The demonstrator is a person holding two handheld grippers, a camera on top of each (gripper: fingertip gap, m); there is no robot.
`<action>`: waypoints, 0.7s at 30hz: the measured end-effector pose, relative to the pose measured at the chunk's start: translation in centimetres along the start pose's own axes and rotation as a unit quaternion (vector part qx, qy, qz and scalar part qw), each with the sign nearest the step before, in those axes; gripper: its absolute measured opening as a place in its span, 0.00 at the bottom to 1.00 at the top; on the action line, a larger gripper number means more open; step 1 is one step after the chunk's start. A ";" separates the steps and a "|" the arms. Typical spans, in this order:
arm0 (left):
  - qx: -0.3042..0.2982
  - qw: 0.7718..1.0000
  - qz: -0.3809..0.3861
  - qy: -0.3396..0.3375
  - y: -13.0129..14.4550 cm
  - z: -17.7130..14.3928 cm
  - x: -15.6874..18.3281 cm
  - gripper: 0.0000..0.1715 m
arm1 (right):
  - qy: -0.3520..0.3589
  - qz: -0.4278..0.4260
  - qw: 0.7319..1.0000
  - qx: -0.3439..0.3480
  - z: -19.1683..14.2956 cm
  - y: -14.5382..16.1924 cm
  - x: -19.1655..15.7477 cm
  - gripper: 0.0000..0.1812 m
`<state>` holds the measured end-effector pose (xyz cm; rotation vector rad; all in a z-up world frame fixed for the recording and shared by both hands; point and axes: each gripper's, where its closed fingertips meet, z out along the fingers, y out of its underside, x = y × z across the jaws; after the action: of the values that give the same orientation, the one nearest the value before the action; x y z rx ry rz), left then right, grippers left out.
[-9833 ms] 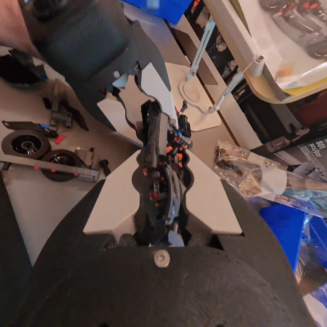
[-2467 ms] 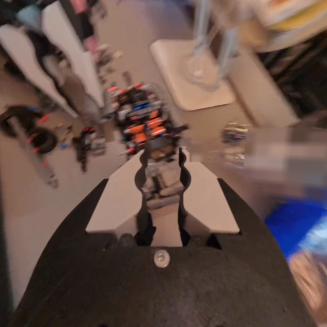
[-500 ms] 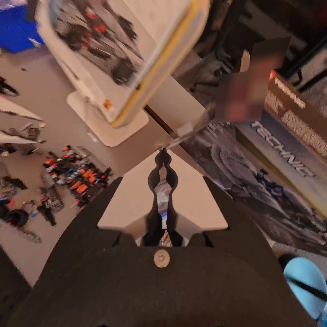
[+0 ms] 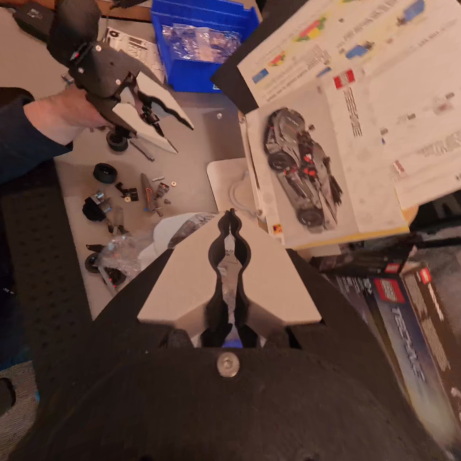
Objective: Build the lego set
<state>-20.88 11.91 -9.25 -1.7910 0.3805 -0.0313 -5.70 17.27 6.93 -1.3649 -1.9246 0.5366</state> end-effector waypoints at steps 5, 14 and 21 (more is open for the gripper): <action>0.035 0.996 -0.064 -0.059 1.0 -3.3 -4.9 0.27 | -0.037 -0.044 0.998 0.008 6.9 -2.9 -2.6 0.00; 0.058 0.990 -0.103 -0.081 1.9 -4.7 -7.3 0.36 | 0.022 -0.265 0.964 0.012 18.2 -3.7 -5.4 0.00; 0.001 0.992 -0.128 0.014 4.7 -1.7 -5.1 0.43 | -0.007 -0.344 0.939 -0.028 22.2 -0.1 -6.7 0.00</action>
<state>-27.23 10.72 -12.36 -1.8292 0.1694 -0.2369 -20.99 12.42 -9.79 -0.6329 -2.2646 0.1420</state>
